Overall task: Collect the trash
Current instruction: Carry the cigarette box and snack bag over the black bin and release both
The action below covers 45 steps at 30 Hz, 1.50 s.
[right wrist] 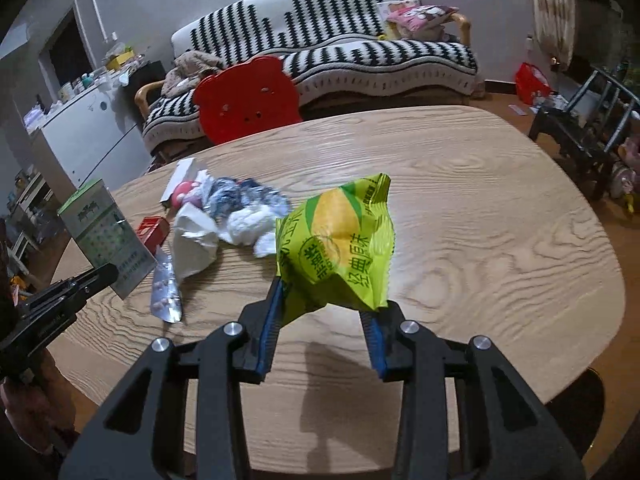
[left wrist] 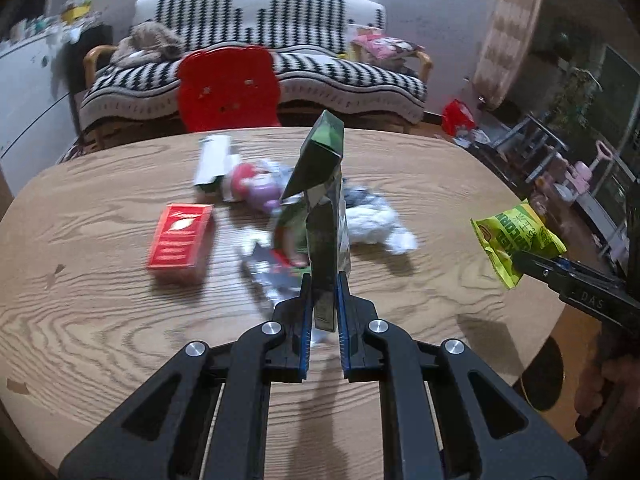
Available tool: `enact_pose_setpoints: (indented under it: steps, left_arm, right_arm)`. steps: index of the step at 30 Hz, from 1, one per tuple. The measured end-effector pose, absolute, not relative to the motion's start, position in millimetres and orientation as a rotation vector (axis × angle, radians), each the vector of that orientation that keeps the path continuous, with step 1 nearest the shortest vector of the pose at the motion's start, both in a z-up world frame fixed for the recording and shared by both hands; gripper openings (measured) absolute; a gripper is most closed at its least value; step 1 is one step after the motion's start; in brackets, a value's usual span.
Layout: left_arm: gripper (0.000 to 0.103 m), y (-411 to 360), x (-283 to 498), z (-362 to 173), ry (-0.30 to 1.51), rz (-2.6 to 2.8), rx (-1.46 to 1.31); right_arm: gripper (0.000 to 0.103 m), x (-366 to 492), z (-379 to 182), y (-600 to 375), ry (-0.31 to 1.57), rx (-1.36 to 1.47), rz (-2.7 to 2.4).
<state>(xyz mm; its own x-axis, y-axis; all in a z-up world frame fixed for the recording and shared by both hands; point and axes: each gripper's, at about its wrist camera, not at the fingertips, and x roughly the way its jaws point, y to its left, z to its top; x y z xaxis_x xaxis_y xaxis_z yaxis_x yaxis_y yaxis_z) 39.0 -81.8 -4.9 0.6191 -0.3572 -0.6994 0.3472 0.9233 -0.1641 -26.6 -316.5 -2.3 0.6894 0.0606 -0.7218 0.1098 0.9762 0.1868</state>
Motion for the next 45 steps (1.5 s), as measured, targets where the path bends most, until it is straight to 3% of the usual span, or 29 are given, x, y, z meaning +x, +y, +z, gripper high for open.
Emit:
enact_pose_setpoints:
  steps: [14, 28, 34, 45]
  left_arm:
    - [0.01, -264, -28, -16, 0.81, -0.787, 0.143]
    - [0.01, -450, -142, -84, 0.9, -1.174, 0.346]
    - [0.01, -494, -160, -130, 0.992, -1.211, 0.438]
    - [0.01, -523, -163, -154, 1.051, -1.233, 0.455]
  right_arm:
    - [0.037, -143, -13, -468, 0.771, 0.319, -0.303]
    - [0.037, -289, -76, -610, 0.84, 0.511, -0.589]
    - [0.037, -313, -108, -643, 0.927, 0.619, -0.63]
    - [0.038, -310, -111, -645, 0.937, 0.635, -0.639]
